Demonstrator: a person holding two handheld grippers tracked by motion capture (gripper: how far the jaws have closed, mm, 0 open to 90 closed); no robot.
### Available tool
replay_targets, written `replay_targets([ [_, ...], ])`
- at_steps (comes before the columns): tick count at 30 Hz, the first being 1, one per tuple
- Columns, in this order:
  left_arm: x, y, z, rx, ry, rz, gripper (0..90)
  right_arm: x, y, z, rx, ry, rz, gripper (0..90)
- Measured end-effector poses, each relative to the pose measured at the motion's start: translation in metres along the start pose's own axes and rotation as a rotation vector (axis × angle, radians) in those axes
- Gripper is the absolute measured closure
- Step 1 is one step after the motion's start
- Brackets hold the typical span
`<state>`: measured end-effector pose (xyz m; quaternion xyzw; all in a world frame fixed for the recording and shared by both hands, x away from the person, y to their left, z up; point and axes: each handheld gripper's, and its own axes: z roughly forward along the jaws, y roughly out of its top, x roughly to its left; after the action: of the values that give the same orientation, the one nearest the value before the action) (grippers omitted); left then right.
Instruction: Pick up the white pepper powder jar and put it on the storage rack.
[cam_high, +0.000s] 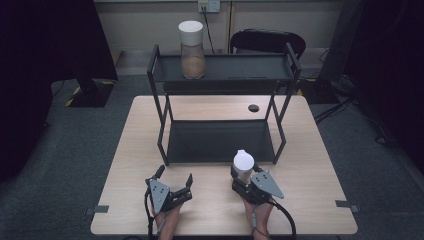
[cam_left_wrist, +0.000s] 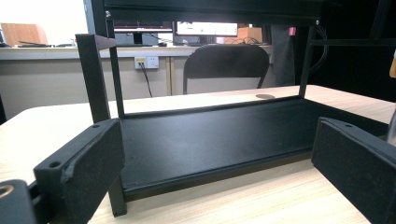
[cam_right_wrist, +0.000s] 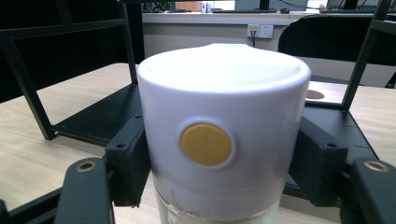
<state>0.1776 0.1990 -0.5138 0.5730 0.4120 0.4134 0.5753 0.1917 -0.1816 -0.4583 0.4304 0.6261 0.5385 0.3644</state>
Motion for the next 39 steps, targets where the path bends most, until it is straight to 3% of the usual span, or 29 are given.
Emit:
replay_targets([
  [23,0.0,0.0,0.0,-0.001,0.001,0.0,2.2,-0.001,0.031,-0.008,-0.027,0.033,-0.03,30.5],
  [39,-0.001,0.0,0.0,0.001,0.007,0.0,2.3,-0.004,0.057,-0.006,-0.043,0.026,-0.024,30.5],
])
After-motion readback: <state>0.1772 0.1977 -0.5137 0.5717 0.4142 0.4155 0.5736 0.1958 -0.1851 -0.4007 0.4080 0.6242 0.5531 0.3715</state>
